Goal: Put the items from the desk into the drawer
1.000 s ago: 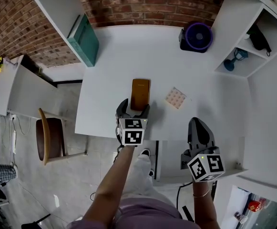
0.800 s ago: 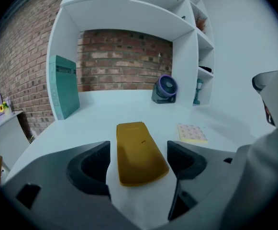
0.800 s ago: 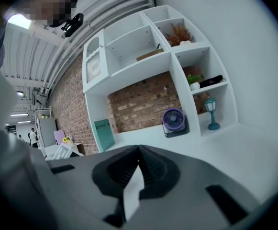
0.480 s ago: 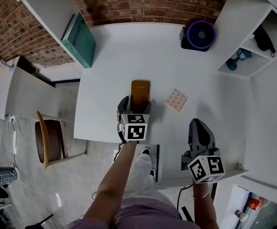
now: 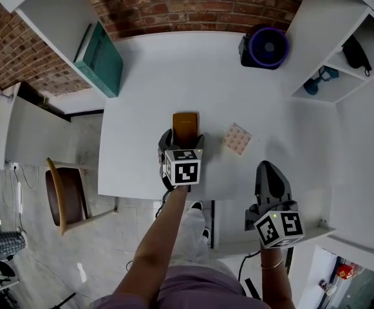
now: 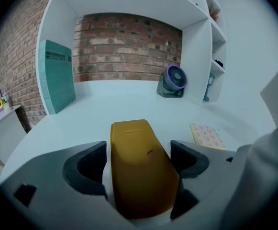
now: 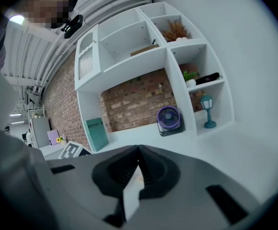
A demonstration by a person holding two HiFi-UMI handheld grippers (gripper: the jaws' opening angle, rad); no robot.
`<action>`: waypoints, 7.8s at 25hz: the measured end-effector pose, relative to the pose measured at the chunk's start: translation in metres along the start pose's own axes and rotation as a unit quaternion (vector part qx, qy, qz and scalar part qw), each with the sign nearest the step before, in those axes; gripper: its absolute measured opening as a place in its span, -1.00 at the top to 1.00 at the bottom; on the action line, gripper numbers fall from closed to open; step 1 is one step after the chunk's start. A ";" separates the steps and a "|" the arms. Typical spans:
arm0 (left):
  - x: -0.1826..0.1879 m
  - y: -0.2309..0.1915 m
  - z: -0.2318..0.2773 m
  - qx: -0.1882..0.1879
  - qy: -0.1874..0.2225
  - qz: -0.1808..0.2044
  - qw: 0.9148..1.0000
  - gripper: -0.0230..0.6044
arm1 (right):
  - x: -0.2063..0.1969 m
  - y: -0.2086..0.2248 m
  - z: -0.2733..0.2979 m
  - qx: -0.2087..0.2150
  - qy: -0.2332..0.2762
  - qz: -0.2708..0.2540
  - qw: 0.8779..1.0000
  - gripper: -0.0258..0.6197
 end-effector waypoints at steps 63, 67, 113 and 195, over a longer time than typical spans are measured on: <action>-0.010 0.034 -0.015 -0.115 -0.047 0.104 0.987 -0.36 | 0.020 -0.002 -0.017 -0.023 0.030 0.000 0.999 0.91; -0.011 0.039 -0.013 -0.100 -0.069 0.081 0.989 -0.39 | 0.019 0.000 -0.020 -0.025 0.033 0.001 0.999 0.91; 0.027 0.146 -0.105 -0.263 0.067 0.191 0.943 -0.33 | 0.031 0.007 -0.130 -0.141 0.094 -0.004 0.986 0.91; -0.219 0.448 -0.079 -0.450 -0.058 0.461 0.763 -0.33 | -0.103 0.042 -0.393 -0.493 0.105 0.135 0.853 0.91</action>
Point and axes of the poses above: the fingertips, and each gripper's own axes: z forward along the fingers, y to its right, x out of its top, the point moved 7 cm from there along -z, backward along the fingers, and after that the axes turned 6 degrees about x, right-handed, at the moved point
